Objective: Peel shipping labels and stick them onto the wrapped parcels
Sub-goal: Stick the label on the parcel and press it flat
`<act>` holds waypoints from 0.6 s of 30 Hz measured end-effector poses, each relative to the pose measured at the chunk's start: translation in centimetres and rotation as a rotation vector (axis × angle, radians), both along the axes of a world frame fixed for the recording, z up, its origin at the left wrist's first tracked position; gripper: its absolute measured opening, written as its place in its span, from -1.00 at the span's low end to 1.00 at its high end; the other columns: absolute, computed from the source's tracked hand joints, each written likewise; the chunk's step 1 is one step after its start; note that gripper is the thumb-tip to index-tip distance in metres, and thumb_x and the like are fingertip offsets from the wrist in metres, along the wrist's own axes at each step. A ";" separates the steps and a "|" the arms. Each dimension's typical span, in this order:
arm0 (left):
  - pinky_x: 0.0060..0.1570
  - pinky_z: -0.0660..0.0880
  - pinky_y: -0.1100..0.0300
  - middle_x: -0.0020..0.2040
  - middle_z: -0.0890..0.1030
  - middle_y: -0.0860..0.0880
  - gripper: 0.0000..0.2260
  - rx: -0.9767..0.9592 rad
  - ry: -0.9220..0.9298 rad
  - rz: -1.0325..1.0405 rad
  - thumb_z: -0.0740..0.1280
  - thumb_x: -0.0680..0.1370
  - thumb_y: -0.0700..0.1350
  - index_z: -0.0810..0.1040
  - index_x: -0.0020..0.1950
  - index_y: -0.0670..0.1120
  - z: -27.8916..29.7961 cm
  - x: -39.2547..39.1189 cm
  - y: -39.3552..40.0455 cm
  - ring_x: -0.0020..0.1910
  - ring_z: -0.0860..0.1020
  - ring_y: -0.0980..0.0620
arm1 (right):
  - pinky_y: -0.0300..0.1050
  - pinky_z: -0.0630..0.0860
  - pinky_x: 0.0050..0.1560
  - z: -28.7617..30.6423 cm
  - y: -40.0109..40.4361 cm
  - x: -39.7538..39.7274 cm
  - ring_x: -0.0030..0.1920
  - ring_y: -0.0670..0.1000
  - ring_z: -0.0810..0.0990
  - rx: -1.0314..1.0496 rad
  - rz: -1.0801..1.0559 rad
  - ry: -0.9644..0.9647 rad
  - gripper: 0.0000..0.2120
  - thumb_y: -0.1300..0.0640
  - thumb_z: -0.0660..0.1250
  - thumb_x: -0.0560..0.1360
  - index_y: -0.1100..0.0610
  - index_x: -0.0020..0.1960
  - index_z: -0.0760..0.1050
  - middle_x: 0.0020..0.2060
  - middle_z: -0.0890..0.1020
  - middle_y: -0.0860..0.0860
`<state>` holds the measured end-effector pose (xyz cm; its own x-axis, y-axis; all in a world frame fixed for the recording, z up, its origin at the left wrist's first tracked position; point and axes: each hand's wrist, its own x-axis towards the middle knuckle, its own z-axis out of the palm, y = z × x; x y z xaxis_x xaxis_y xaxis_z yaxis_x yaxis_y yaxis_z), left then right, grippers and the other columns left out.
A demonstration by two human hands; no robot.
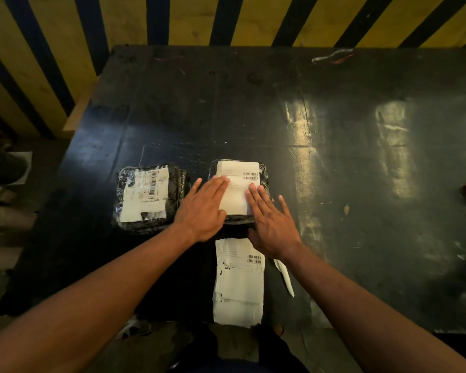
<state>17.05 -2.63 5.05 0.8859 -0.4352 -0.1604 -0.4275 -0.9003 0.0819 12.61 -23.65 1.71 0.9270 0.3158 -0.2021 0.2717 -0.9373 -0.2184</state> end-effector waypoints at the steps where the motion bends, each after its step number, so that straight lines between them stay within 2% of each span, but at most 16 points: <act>1: 0.64 -0.14 -0.04 0.69 0.05 -0.05 -0.32 0.000 0.006 0.024 0.17 0.65 0.05 -0.03 0.69 -0.09 0.2 0.3 0.3 0.67 0.00 -0.01 | 0.27 -0.20 0.62 0.0 0.0 0.0 0.64 0.04 -0.32 0.001 -0.001 0.002 -0.17 -0.06 0.15 0.62 0.06 0.66 -0.32 0.64 -0.30 0.00; 3: 0.65 -0.12 -0.04 0.68 0.11 -0.07 -0.34 0.005 0.003 0.061 0.19 0.64 0.05 0.04 0.68 -0.11 0.4 1.0 0.5 0.67 0.04 -0.04 | 0.27 -0.18 0.63 0.0 0.2 0.0 0.64 0.05 -0.32 0.010 -0.012 0.009 -0.17 -0.07 0.16 0.63 0.06 0.65 -0.33 0.64 -0.30 0.00; 5: 0.64 -0.15 -0.03 0.68 0.09 -0.08 -0.34 0.024 -0.007 0.062 0.18 0.64 0.09 0.07 0.68 -0.13 0.5 1.4 0.1 0.67 -0.01 -0.04 | 0.26 -0.17 0.63 0.1 0.2 0.0 0.64 0.05 -0.33 0.015 -0.024 0.021 -0.15 -0.07 0.17 0.62 0.07 0.65 -0.33 0.64 -0.30 0.00; 9: 0.64 -0.21 -0.04 0.70 -0.09 -0.04 -0.35 0.032 0.035 -0.090 0.07 0.66 0.09 -0.07 0.69 -0.06 0.2 1.5 -2.0 0.68 -0.15 0.01 | 0.23 -0.18 0.63 0.1 0.4 -0.2 0.64 0.06 -0.34 0.022 -0.029 0.012 -0.14 -0.09 0.20 0.62 0.08 0.66 -0.30 0.64 -0.31 0.00; 13: 0.64 -0.19 -0.08 0.70 -0.14 -0.01 -0.39 0.040 0.073 -0.144 0.00 0.69 0.10 -0.12 0.69 -0.02 -0.3 2.8 -3.8 0.67 -0.17 0.03 | 0.25 -0.19 0.63 0.0 0.4 0.0 0.63 0.06 -0.37 -0.006 -0.019 0.027 -0.11 -0.11 0.20 0.62 0.08 0.66 -0.34 0.64 -0.32 0.01; 18: 0.63 -0.19 -0.15 0.70 -0.17 0.01 -0.39 0.112 0.068 0.002 -0.06 0.71 0.15 -0.20 0.68 -0.01 -0.5 5.9 -3.5 0.67 -0.17 0.02 | 0.25 -0.19 0.63 0.2 0.2 0.2 0.63 0.04 -0.36 -0.003 -0.016 0.036 -0.15 -0.14 0.15 0.64 0.06 0.66 -0.34 0.64 -0.32 -0.01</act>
<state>22.94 -6.08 4.52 0.8722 -0.4091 -0.2680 -0.4222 -0.9064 0.0094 12.81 -23.41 1.94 0.9241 0.3003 -0.2364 0.2485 -0.9421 -0.2252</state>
